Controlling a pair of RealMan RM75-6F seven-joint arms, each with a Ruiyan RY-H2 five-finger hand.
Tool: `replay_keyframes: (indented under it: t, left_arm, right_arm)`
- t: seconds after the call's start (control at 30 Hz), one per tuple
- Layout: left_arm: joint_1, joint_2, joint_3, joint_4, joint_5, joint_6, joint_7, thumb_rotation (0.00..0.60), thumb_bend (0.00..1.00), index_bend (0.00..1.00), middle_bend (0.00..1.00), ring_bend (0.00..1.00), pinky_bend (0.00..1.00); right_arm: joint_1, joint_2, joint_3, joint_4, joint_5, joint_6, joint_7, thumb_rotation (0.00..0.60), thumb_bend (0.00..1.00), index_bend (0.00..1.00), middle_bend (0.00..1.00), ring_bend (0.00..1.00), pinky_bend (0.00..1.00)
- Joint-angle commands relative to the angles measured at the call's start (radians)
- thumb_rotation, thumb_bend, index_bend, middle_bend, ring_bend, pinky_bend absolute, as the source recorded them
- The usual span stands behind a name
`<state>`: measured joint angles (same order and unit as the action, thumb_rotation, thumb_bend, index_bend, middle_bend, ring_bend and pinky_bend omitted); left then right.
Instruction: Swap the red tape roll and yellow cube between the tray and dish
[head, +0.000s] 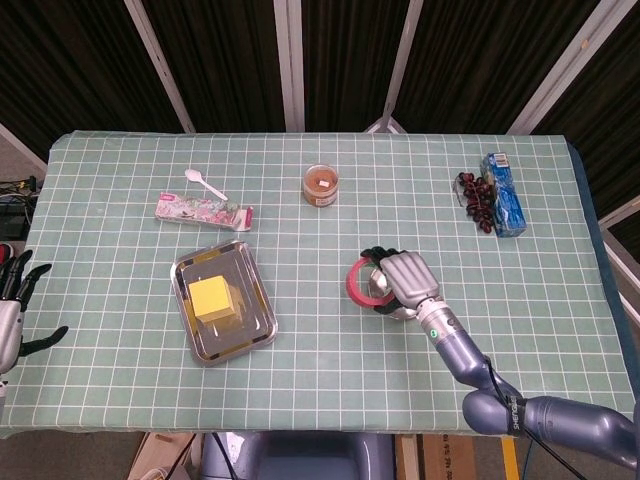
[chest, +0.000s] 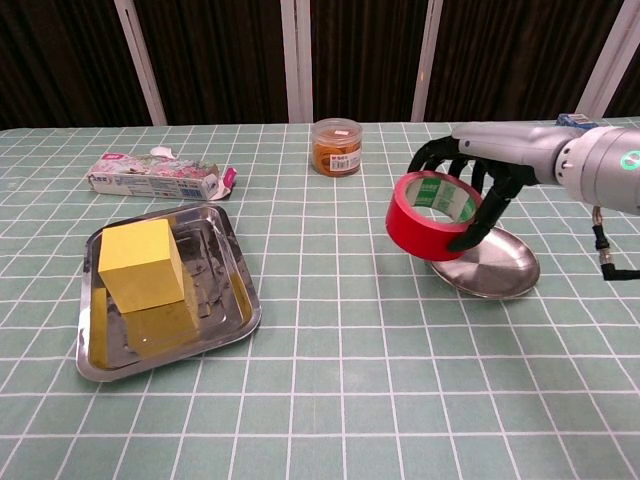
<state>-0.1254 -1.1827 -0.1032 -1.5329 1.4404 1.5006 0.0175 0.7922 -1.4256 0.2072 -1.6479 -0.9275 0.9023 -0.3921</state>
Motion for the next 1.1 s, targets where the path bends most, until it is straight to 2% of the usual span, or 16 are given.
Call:
replay_keyframes:
  t: [0.03, 0.2, 0.4, 0.6, 0.7, 0.77, 0.9, 1.0, 1.1]
  left_arm:
    - [-0.001, 0.002, -0.001, 0.002, -0.002, -0.003, -0.006, 0.600, 0.07, 0.17, 0.00, 0.00, 0.07]
    - [0.000, 0.005, -0.006, 0.007, -0.009, -0.003, -0.018, 0.600, 0.07, 0.17, 0.00, 0.00, 0.07]
    - [0.003, 0.008, -0.006, 0.006, -0.005, 0.003, -0.030, 0.600, 0.07, 0.17, 0.00, 0.00, 0.07]
    - [0.000, 0.007, -0.008, 0.008, -0.010, -0.004, -0.030, 0.600, 0.07, 0.17, 0.00, 0.00, 0.07]
    - [0.001, 0.008, -0.010, 0.009, -0.012, -0.004, -0.034, 0.600, 0.07, 0.17, 0.00, 0.00, 0.07]
    - [0.001, 0.010, -0.009, 0.009, -0.013, -0.006, -0.036, 0.600, 0.07, 0.16, 0.00, 0.00, 0.05]
    - [-0.001, 0.017, -0.002, 0.002, -0.009, -0.016, -0.041, 0.600, 0.05, 0.16, 0.00, 0.00, 0.00]
    - [-0.003, 0.023, 0.002, -0.002, -0.005, -0.025, -0.043, 0.600, 0.00, 0.16, 0.00, 0.00, 0.00]
    - [-0.005, 0.021, 0.002, -0.005, -0.004, -0.026, -0.040, 0.600, 0.00, 0.16, 0.00, 0.00, 0.00]
  right_arm:
    - [0.014, -0.011, -0.005, -0.066, 0.036, 0.022, -0.038, 0.600, 0.29, 0.41, 0.25, 0.43, 0.39]
    - [0.016, -0.047, -0.035, -0.115, 0.035, 0.048, -0.069, 0.600, 0.29, 0.41, 0.25, 0.43, 0.39]
    - [0.016, -0.124, -0.060, -0.079, 0.026, 0.080, -0.086, 0.600, 0.29, 0.41, 0.25, 0.42, 0.39]
    - [0.024, -0.174, -0.068, -0.039, 0.016, 0.083, -0.094, 0.600, 0.28, 0.41, 0.24, 0.37, 0.39]
    - [0.028, -0.188, -0.072, -0.032, 0.014, 0.077, -0.096, 0.600, 0.20, 0.32, 0.21, 0.29, 0.34]
    - [0.030, -0.195, -0.076, -0.029, 0.025, 0.064, -0.096, 0.600, 0.13, 0.19, 0.13, 0.17, 0.26]
    - [0.046, -0.193, -0.085, -0.023, 0.065, 0.040, -0.127, 0.600, 0.05, 0.12, 0.05, 0.02, 0.20]
    - [0.040, -0.190, -0.086, -0.028, 0.062, 0.051, -0.123, 0.600, 0.02, 0.07, 0.01, 0.00, 0.16]
    - [0.027, -0.163, -0.086, -0.066, 0.054, 0.054, -0.098, 0.600, 0.01, 0.04, 0.00, 0.00, 0.12]
